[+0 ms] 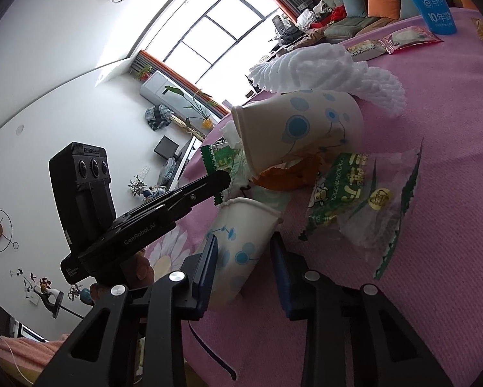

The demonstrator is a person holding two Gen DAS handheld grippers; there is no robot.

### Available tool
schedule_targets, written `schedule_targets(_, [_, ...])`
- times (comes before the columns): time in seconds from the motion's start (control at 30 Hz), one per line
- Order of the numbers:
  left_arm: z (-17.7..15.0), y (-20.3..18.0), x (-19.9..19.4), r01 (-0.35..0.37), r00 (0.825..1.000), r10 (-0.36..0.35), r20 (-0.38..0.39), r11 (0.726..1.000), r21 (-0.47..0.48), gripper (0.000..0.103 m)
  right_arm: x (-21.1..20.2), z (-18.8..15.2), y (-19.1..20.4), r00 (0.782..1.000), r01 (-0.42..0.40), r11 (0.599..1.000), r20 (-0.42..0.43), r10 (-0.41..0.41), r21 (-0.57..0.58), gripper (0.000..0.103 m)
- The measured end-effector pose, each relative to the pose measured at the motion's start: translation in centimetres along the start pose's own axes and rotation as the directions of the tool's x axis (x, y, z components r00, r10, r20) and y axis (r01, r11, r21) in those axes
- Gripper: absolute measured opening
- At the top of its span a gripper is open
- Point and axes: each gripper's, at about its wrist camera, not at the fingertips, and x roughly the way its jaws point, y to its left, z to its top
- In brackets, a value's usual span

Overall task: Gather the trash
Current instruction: 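Grasp the green snack bag with the left gripper while the right grasps a blue-dotted paper cup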

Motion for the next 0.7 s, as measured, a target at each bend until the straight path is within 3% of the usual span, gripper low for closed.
schedule_targets(0.7, [-4.6,3.6,-8.6,-0.061,0.995,0.067,0.073,0.995,-0.077,0.010,-0.3,0.7,2.4,0.999,-0.018,0.998,0.029,0.020,-0.063,0.020])
